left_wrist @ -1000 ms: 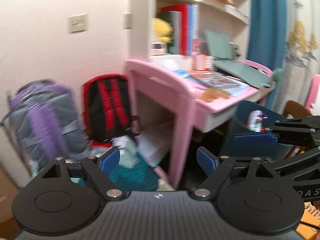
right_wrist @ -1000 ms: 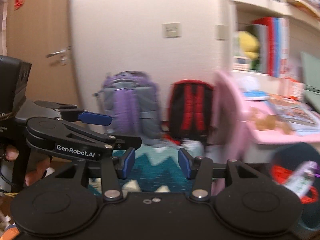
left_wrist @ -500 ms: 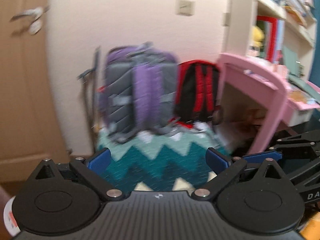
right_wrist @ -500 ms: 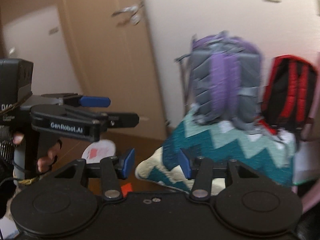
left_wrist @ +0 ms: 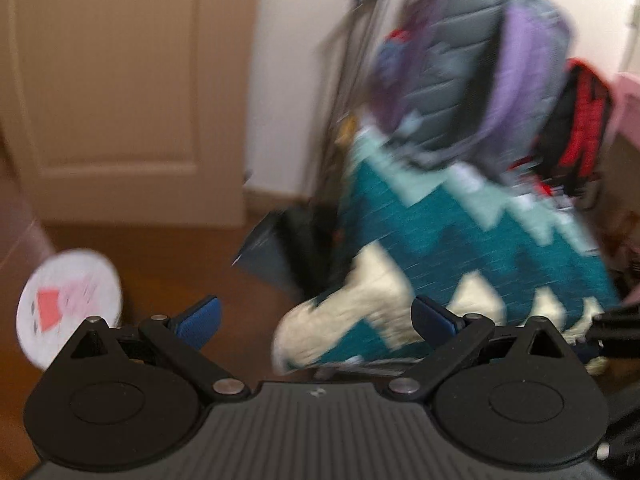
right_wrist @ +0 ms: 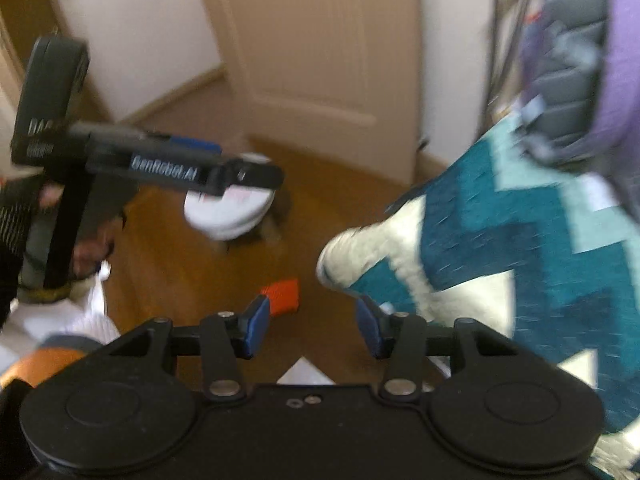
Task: Collect trash
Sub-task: 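Move both tools back down to the floor under the bed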
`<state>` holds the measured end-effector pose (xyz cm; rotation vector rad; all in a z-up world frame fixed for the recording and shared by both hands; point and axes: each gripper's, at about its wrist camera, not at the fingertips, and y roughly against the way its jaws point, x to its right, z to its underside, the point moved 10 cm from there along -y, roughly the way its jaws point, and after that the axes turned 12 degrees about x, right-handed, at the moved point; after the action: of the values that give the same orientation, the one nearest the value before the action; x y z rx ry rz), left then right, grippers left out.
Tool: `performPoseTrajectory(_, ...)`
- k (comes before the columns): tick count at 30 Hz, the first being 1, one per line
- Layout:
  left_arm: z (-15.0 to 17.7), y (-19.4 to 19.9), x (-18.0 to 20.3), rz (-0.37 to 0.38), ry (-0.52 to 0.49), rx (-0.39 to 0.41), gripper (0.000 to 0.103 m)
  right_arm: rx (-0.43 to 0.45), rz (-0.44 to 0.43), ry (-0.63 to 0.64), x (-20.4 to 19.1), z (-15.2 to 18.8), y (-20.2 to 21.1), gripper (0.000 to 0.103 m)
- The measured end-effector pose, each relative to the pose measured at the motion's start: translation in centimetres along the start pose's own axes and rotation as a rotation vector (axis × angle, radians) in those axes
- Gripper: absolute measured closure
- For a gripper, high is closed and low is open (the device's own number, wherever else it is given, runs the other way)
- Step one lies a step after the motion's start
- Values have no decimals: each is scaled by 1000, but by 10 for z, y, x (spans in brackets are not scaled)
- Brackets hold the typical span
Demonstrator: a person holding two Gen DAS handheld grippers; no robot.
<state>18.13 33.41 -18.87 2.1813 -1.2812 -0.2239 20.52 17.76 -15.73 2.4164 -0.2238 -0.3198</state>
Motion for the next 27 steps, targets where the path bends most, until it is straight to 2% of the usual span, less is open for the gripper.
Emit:
performPoseTrajectory(5, 58, -53, -63, -120, 81, -92, 1, -130, -80, 19, -3, 50, -83, 55)
performPoseTrajectory(10, 120, -102, -116, -201, 181, -182, 1, -265, -150, 43, -7, 112, -152, 55)
performPoseTrajectory(15, 191, -155, -166, -311, 294, -304, 1, -394, -171, 106, -5, 170, -213, 55)
performPoseTrajectory(21, 252, -208, -205, -400, 401, -407, 1, -498, -200, 225, -5, 226, -267, 55)
performPoseTrajectory(27, 297, -241, -225, -461, 497, -475, 1, -580, -230, 330, -5, 275, -308, 55)
